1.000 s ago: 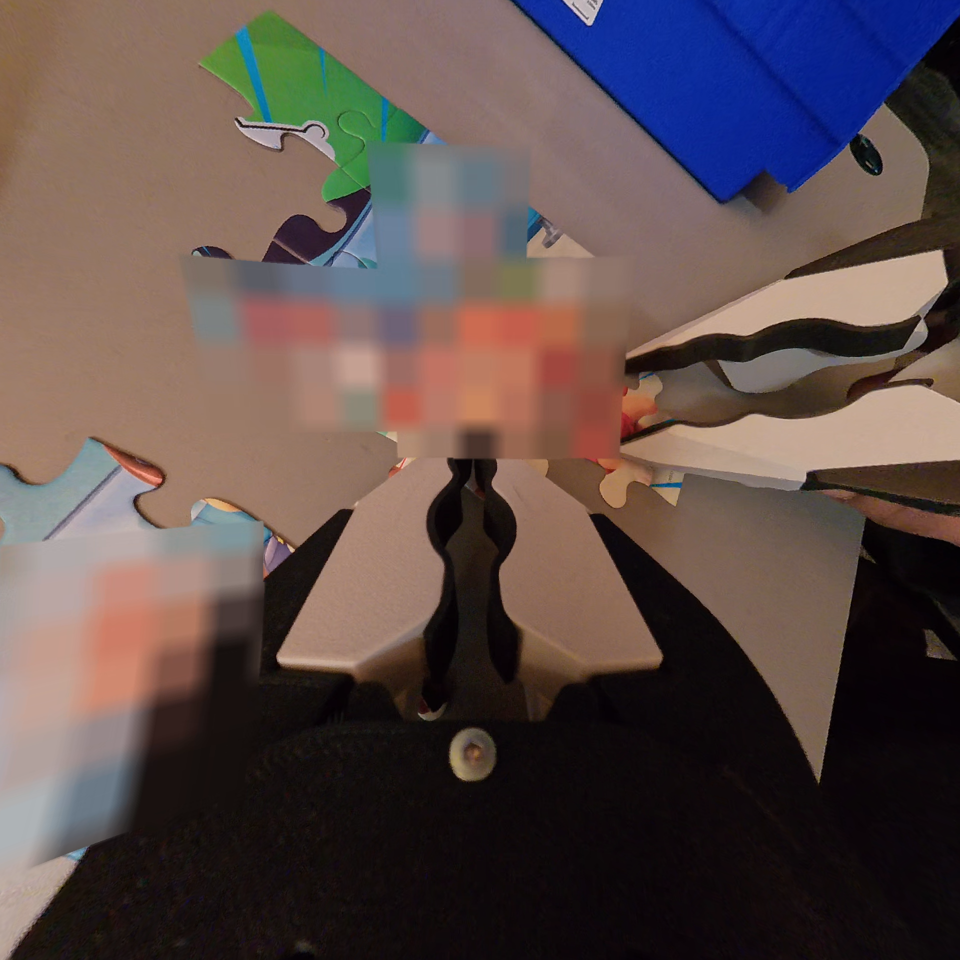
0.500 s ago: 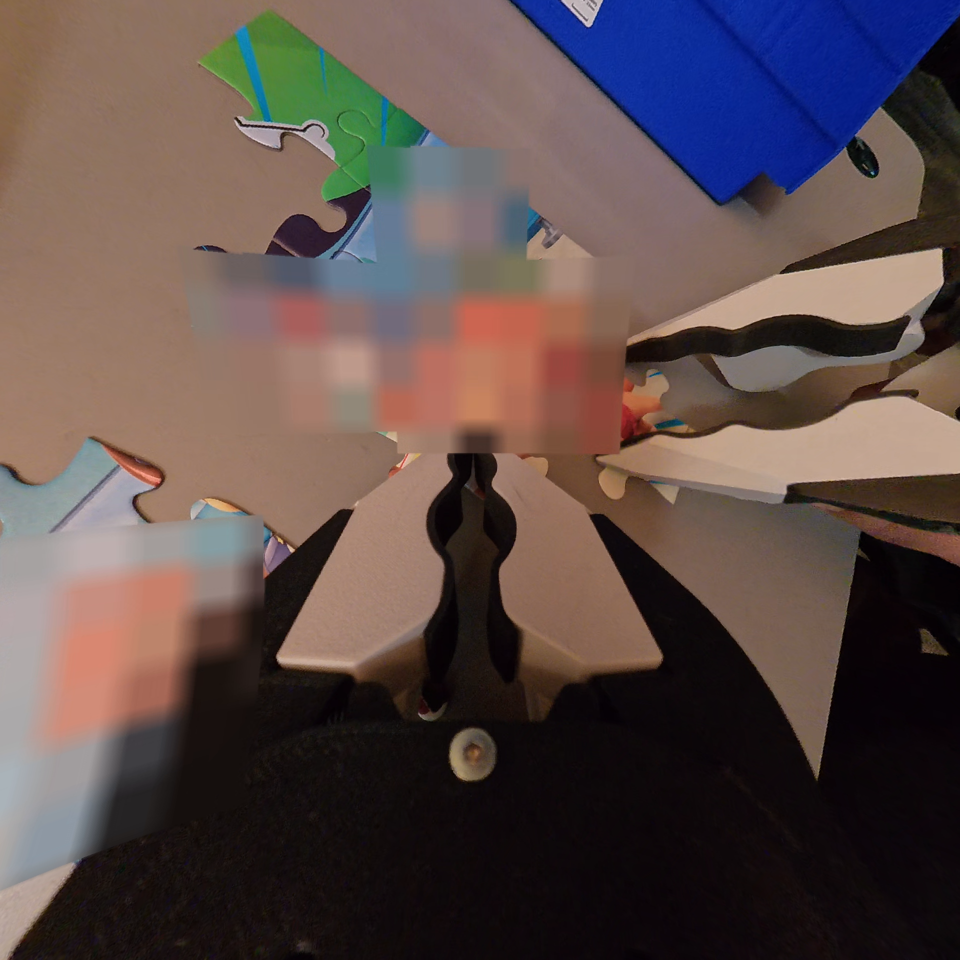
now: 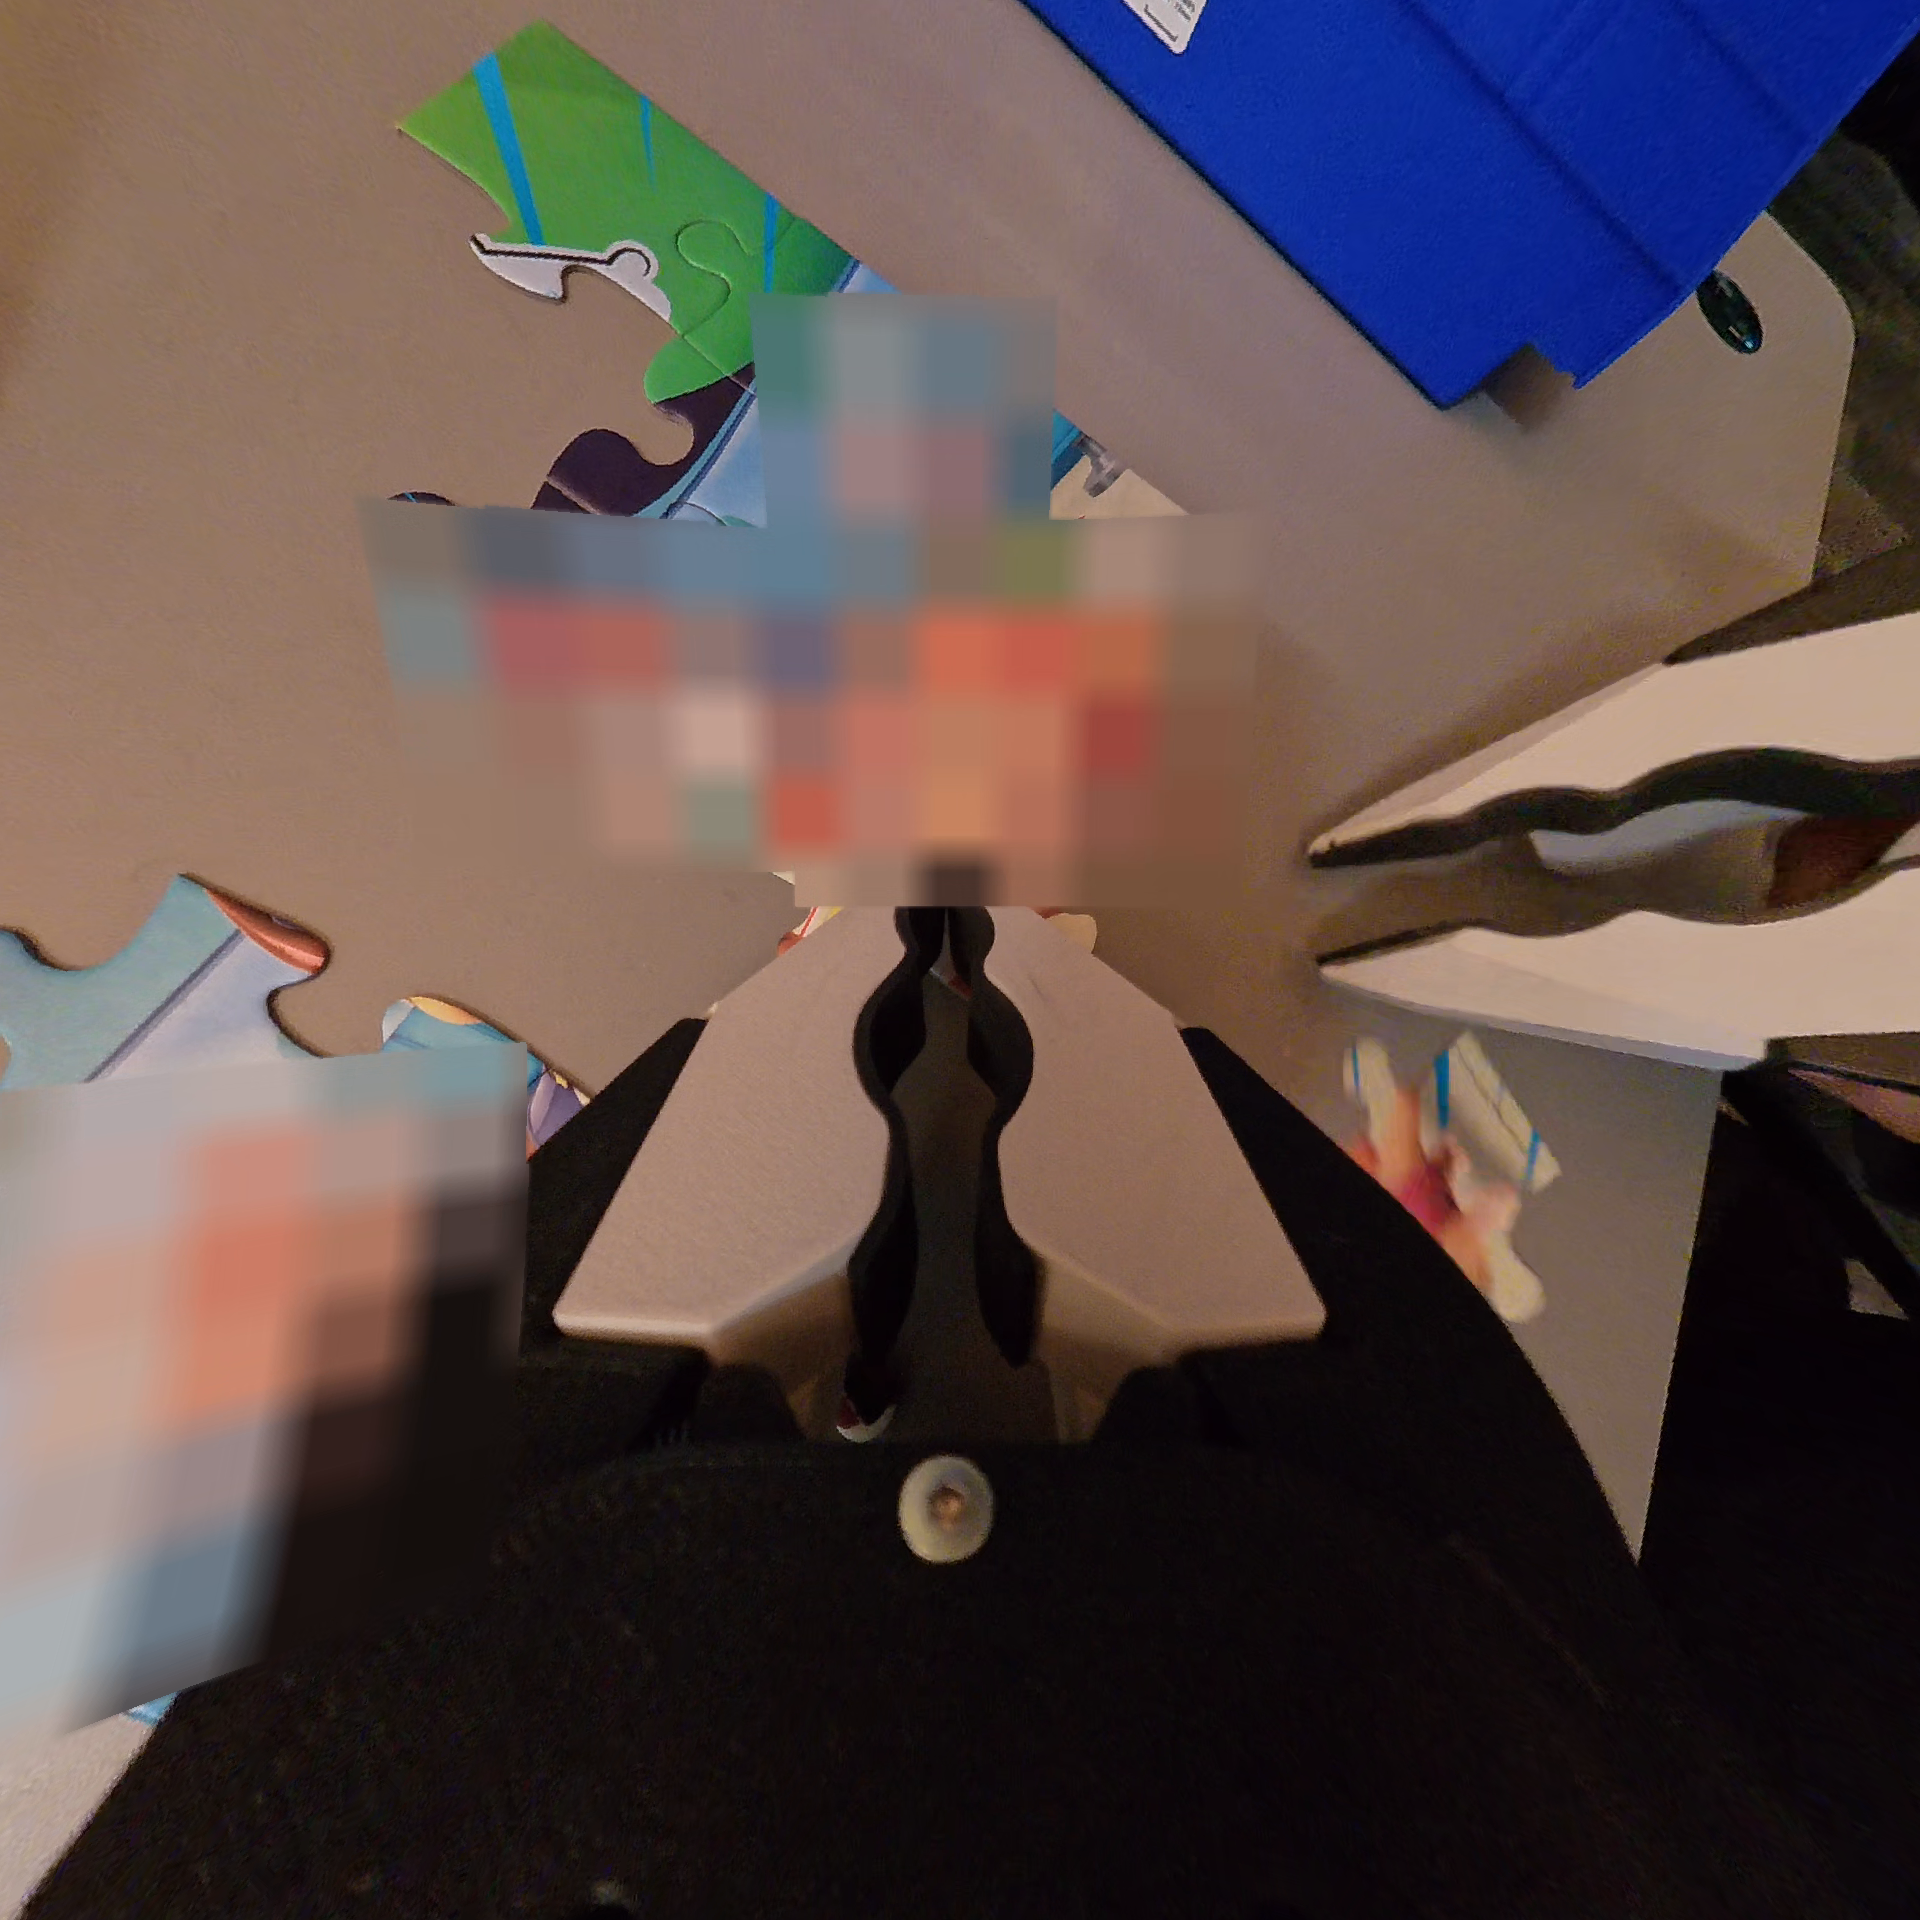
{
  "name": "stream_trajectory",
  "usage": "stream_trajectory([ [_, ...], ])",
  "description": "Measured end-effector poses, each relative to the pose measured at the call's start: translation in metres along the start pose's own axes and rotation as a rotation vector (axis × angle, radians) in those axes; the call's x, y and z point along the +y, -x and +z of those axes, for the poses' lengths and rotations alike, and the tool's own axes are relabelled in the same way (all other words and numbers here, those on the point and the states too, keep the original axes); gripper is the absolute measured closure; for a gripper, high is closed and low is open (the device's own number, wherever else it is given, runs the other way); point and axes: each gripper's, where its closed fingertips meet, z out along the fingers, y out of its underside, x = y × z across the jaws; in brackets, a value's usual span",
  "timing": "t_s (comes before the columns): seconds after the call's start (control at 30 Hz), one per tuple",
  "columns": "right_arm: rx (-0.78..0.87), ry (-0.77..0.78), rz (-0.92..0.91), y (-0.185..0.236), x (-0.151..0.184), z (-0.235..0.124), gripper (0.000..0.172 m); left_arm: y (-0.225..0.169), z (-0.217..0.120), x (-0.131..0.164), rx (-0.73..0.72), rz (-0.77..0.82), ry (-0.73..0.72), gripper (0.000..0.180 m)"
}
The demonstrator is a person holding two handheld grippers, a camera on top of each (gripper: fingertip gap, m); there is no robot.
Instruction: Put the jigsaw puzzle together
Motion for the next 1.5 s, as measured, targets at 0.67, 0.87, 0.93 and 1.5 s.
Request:
stream_trajectory([
  [0.67, -0.538, 0.251, -0.732, 0.078, 0.053, -0.044, 0.123, 0.0, 0.0, 0.0, 0.002, -0.002, -0.002, 0.18],
  [0.87, -0.648, 0.417, -0.931, 0.069, 0.06, -0.039, 0.117, 0.0, 0.0, 0.0, 0.038, -0.036, -0.004, 0.18],
  [0.93, -0.656, 0.433, -0.997, 0.071, 0.06, -0.036, 0.119, 0.0, 0.0, 0.0, 0.036, -0.034, -0.004, 0.18],
  [1.5, -0.501, 0.3, -0.742, 0.061, 0.059, -0.038, 0.137, 0.0, 0.0, 0.0, 0.039, -0.036, -0.004, 0.18],
])
